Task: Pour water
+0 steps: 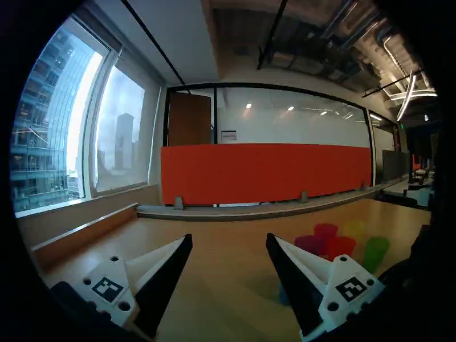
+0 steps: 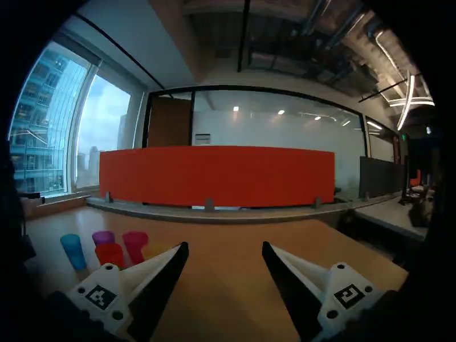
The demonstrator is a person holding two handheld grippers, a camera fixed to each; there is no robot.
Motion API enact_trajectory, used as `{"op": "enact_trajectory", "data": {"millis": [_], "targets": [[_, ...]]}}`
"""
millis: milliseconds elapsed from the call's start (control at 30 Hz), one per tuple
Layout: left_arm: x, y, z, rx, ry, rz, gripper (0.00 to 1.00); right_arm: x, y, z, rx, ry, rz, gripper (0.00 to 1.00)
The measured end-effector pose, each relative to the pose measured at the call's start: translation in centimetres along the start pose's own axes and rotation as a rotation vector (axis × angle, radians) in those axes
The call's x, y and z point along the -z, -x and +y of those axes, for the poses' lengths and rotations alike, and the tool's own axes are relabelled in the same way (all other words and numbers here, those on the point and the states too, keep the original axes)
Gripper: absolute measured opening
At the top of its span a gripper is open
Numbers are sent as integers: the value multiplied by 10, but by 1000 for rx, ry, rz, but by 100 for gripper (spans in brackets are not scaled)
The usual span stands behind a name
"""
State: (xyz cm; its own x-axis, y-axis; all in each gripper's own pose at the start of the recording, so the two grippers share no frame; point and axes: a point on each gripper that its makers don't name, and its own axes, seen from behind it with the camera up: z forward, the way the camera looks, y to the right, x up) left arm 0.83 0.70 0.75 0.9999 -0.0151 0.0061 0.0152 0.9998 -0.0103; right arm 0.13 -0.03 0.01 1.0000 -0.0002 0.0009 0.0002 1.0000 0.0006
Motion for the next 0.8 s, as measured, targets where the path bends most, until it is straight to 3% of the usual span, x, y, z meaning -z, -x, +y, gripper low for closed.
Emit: {"op": "enact_trajectory", "data": {"millis": [267, 433, 600, 800], "targets": [[-13, -40, 5, 41, 23, 5, 96, -5, -32, -5, 10, -20, -15, 100], [-20, -71, 0, 54, 28, 11, 96, -12, -58, -10, 39, -30, -15, 100], [-25, -100, 0, 40, 46, 17, 96, -16, -83, -16, 52, -46, -13, 100], [-28, -130, 5, 16, 77, 21, 96, -18, -107, -26, 18, -91, -23, 100]]}}
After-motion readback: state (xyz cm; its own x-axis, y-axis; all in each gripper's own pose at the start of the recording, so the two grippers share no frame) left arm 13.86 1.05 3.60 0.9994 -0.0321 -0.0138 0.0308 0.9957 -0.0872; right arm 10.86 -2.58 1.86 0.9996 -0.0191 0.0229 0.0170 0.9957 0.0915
